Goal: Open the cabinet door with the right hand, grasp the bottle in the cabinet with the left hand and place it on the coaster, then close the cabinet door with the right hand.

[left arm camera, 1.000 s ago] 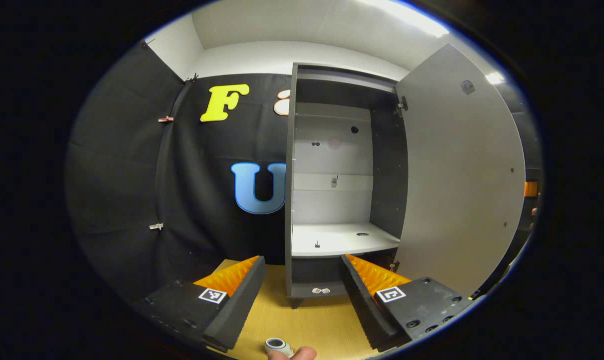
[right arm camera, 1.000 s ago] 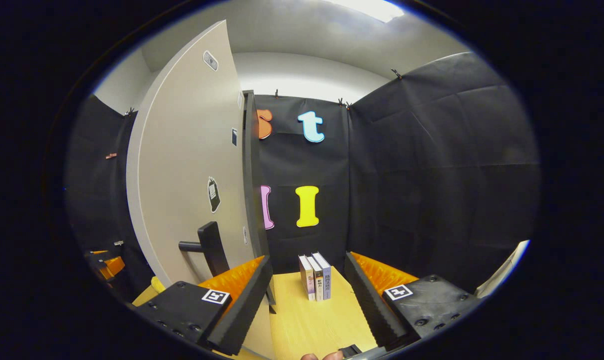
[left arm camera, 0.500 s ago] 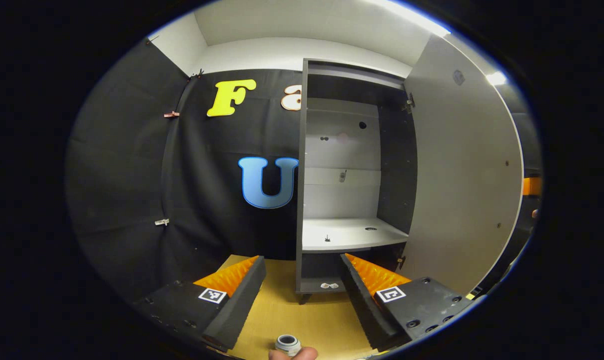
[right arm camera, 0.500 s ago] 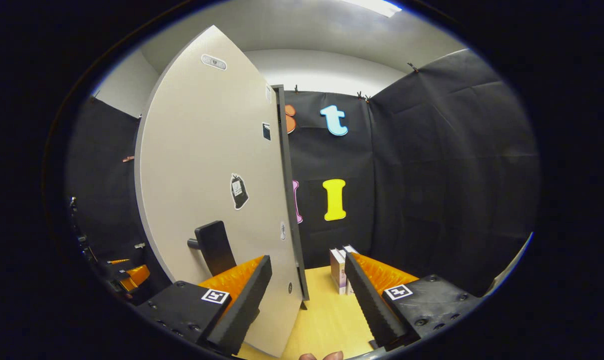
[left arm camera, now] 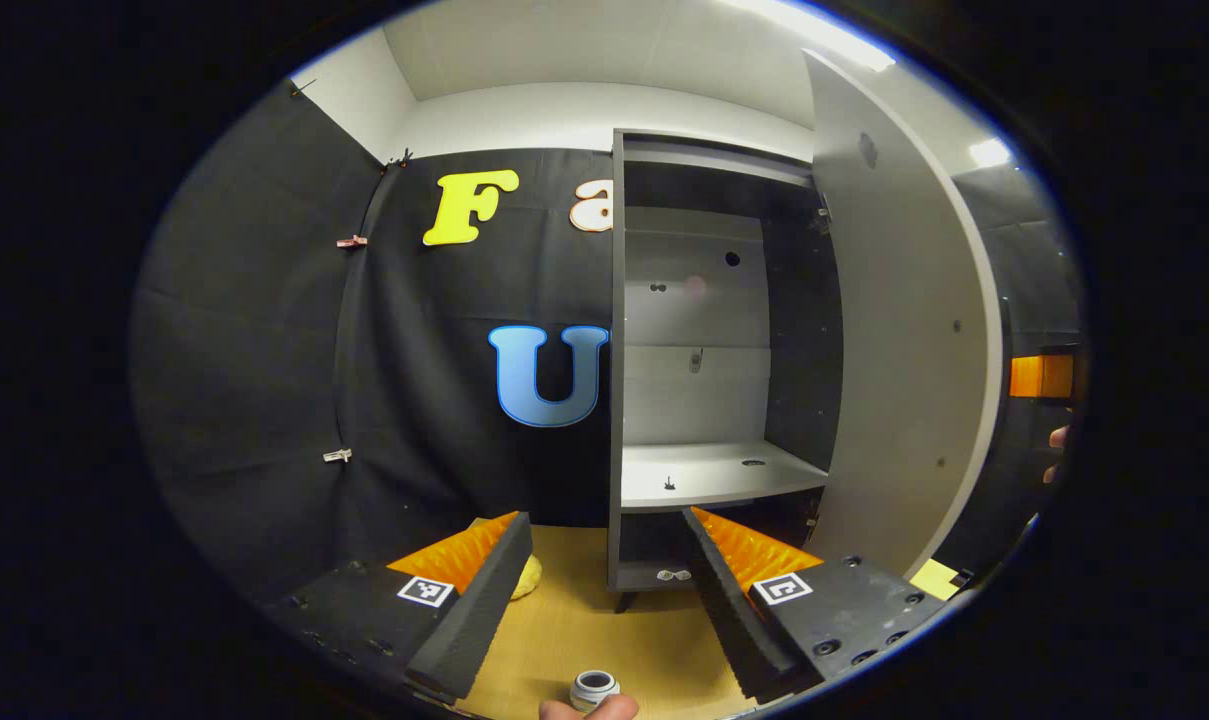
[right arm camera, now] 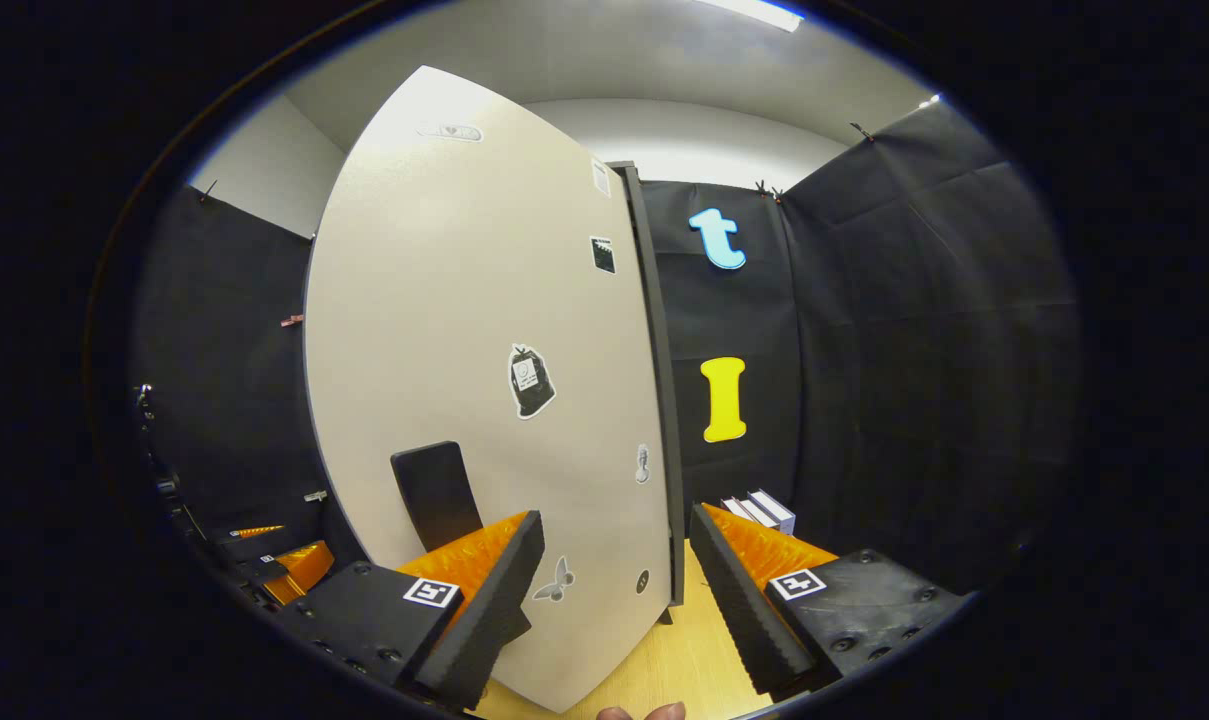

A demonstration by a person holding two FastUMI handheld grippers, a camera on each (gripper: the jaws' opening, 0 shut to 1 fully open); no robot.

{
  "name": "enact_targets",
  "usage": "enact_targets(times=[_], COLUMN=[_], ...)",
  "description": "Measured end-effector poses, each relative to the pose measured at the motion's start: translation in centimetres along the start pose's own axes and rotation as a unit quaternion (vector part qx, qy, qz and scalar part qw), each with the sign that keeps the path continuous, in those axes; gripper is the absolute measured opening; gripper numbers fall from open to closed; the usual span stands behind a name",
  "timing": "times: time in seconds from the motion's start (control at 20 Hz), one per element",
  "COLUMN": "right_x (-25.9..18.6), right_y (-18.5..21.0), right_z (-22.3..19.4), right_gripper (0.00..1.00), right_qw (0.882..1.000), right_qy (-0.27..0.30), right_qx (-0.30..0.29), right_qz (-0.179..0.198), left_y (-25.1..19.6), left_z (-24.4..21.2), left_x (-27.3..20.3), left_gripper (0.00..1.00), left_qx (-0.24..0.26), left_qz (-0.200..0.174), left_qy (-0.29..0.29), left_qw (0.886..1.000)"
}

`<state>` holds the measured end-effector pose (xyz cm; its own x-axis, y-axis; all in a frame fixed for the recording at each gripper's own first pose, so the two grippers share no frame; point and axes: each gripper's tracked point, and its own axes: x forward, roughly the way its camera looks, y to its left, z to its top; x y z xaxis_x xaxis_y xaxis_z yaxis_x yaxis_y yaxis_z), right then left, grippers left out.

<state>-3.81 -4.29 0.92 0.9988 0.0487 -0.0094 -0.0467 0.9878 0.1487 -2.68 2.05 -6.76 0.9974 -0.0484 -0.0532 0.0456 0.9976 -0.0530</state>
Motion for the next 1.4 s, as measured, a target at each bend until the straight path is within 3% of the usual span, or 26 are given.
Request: enact_targets(times=[0.3,0.5,1.4], right_x=[1.6,1.7,0.0], right_y=[5.5,7.1,3.9], right_z=[-1.9,-1.9,-2.7], right_gripper=[0.97,0.98,0.97], right_qw=[0.998,0.997,0.999], right_qy=[0.019,0.016,0.005], right_qx=[-0.008,-0.010,-0.021], right_qz=[0.059,0.074,0.039], left_y=[0.4,0.4,-1.5], left_z=[0.5,0.9,2.3], left_x=[-0.2,-0.6,-1.7], left_gripper=[0.93,0.93,0.93], left_qx=[0.009,0.017,0.031], left_qz=[0.001,0.002,-0.011], left_qy=[-0.006,-0.012,-0.021], left_qw=[1.000,1.000,0.999])
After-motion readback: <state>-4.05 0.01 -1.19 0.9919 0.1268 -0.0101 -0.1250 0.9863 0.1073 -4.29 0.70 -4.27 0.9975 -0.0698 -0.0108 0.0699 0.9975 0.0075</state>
